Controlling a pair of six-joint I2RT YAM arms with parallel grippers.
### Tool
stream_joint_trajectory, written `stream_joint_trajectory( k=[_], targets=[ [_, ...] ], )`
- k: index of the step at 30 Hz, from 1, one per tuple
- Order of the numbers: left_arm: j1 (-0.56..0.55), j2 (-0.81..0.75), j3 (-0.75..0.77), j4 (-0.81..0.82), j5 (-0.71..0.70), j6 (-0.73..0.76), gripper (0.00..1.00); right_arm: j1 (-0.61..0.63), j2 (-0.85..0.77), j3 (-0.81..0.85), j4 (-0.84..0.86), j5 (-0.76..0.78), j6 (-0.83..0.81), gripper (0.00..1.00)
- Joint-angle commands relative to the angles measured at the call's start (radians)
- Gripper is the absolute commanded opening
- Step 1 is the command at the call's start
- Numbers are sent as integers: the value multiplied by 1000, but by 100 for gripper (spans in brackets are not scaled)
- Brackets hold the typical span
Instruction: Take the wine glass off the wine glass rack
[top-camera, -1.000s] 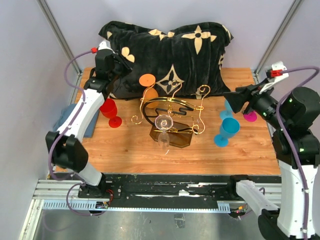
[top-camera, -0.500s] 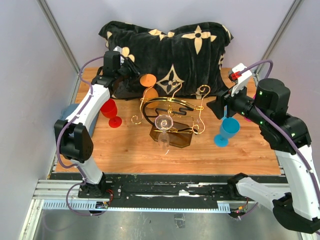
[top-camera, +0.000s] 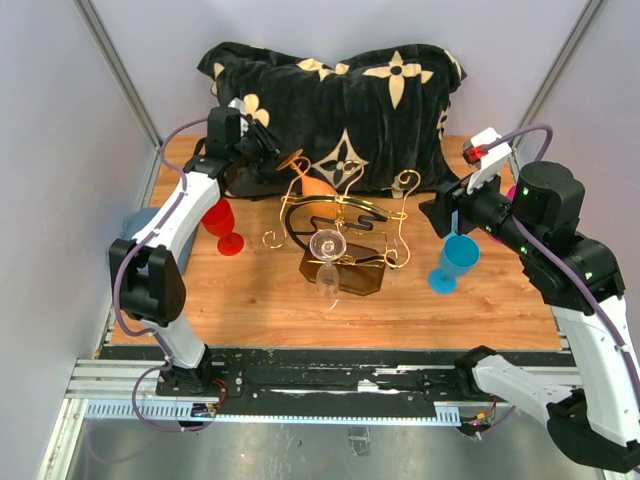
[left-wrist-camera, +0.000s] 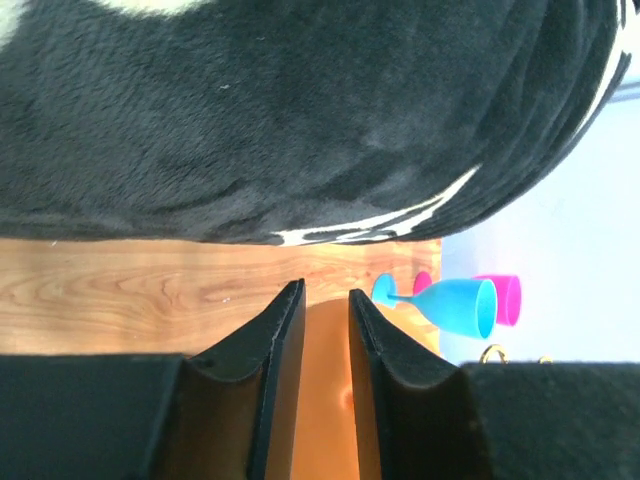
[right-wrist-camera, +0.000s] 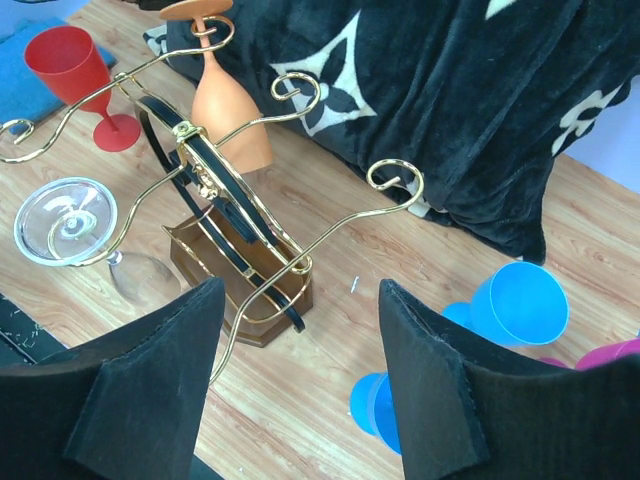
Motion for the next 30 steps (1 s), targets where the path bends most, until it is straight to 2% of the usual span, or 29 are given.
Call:
stream_joint_trajectory(
  k=[1,4,12,22,30],
  targets=[
    [14,-95,-51,24,-79,18,34,15,-20,-14,24,31,-2,64],
    [39,-160,-106,88,-123,1,41,15,-26,-24,34,33,1,65],
    [67,-214,-147,64,-170,22,44,15,-20,-35,54,25,22,65],
    [70,-172,-212,139,-54,-26,48,15,-30,-34,58,42,29,65],
    [69,-157,-307,321,46,-133,51,15,-28,-30,55,39,39,65]
  ],
)
